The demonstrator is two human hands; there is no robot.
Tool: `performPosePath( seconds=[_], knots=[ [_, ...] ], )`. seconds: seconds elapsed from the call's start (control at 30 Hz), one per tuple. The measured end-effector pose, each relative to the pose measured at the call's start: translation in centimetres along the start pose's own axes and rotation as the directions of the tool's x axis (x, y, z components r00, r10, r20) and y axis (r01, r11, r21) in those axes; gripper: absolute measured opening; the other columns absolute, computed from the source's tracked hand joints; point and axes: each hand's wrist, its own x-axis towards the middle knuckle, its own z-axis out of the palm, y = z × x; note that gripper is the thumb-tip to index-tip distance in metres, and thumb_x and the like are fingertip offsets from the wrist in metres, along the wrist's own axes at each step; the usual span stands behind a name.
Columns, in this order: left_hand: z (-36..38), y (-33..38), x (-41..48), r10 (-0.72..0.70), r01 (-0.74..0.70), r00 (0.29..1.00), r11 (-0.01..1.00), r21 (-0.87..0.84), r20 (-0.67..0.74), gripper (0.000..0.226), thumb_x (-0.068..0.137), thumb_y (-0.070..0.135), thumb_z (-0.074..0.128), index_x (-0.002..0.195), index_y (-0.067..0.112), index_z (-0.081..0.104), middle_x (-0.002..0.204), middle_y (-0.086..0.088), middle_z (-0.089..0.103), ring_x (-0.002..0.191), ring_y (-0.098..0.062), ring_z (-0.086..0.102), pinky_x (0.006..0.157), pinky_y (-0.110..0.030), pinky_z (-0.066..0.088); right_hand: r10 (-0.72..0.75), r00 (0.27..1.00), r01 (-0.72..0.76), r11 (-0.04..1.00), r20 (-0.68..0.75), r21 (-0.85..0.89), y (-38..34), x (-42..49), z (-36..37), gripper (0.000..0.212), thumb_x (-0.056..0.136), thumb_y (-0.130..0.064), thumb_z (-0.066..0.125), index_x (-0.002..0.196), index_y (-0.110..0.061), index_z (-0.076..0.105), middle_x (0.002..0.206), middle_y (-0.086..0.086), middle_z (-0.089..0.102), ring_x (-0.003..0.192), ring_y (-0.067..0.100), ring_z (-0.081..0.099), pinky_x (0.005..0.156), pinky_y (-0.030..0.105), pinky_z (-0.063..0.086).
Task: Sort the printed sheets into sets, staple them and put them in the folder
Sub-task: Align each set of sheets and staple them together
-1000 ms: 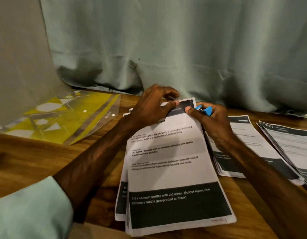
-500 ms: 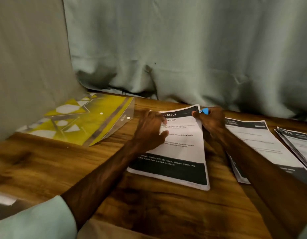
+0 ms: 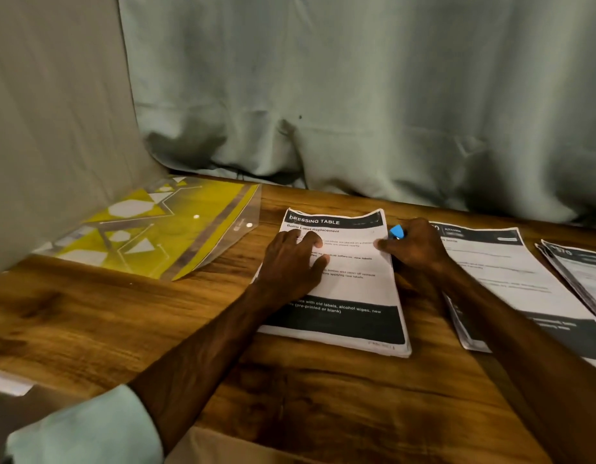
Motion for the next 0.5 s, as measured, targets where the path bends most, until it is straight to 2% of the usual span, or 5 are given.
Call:
performPosePath(
  seconds=[0.07,0.13,0.2,0.37,0.5],
  knots=[
    [-0.1,0.1,-0.1,-0.026,0.025,1.000,0.999,0.025,0.008,0.038,0.098,0.049,0.056,0.131,0.031,0.051,0.146,-0.007,0.050,0.140,-0.027,0.037,0.118,-0.045,0.029,0.016,0.999,-0.016,1.000,0.050,0.012,0.2,-1.2,-0.3,0.031,0.082,-0.026,0.083,0.094,-0.009,0.061,0.098,0.005,0.066,0.075,0.016,0.062,0.066,0.031,0.056],
    [-0.3,0.2,-0.2,-0.060,0.059,0.998,0.997,0.053,0.030,0.039,0.099,0.051,0.053,0.134,0.034,0.050,0.150,-0.009,0.045,0.144,-0.030,0.031,0.120,-0.048,0.023,0.031,0.995,-0.033,0.999,0.092,0.016,0.4,-2.2,-0.4,0.040,0.080,-0.028,0.084,0.105,-0.006,0.063,0.106,0.008,0.069,0.088,0.024,0.067,0.080,0.042,0.060],
    [-0.4,0.1,-0.1,-0.083,0.079,0.995,0.995,0.068,0.057,0.040,0.100,0.053,0.051,0.135,0.036,0.047,0.154,-0.010,0.042,0.147,-0.031,0.028,0.120,-0.052,0.019,0.051,0.991,-0.054,0.998,0.127,0.013,0.4,-3.0,-0.7,0.046,0.080,-0.029,0.084,0.112,-0.006,0.060,0.110,0.008,0.067,0.098,0.028,0.067,0.089,0.045,0.058],
    [-0.6,-0.4,0.3,-0.104,0.097,0.989,0.993,0.065,0.108,0.045,0.101,0.056,0.047,0.142,0.037,0.044,0.158,-0.011,0.038,0.150,-0.031,0.024,0.123,-0.050,0.017,0.008,0.994,0.009,0.986,0.106,-0.164,0.2,-3.9,-0.9,0.043,0.078,-0.035,0.085,0.102,-0.009,0.061,0.097,0.006,0.063,0.087,0.021,0.060,0.076,0.032,0.050],
    [-0.9,-1.4,0.6,-0.119,0.113,0.988,0.992,0.059,0.100,0.047,0.100,0.058,0.045,0.142,0.036,0.045,0.155,-0.009,0.041,0.147,-0.029,0.028,0.121,-0.047,0.019,0.001,0.995,0.018,0.982,0.098,-0.188,-0.1,-3.5,0.2,0.053,0.076,-0.042,0.086,0.110,-0.007,0.064,0.105,0.009,0.068,0.088,0.020,0.059,0.074,0.030,0.046]
  ],
)
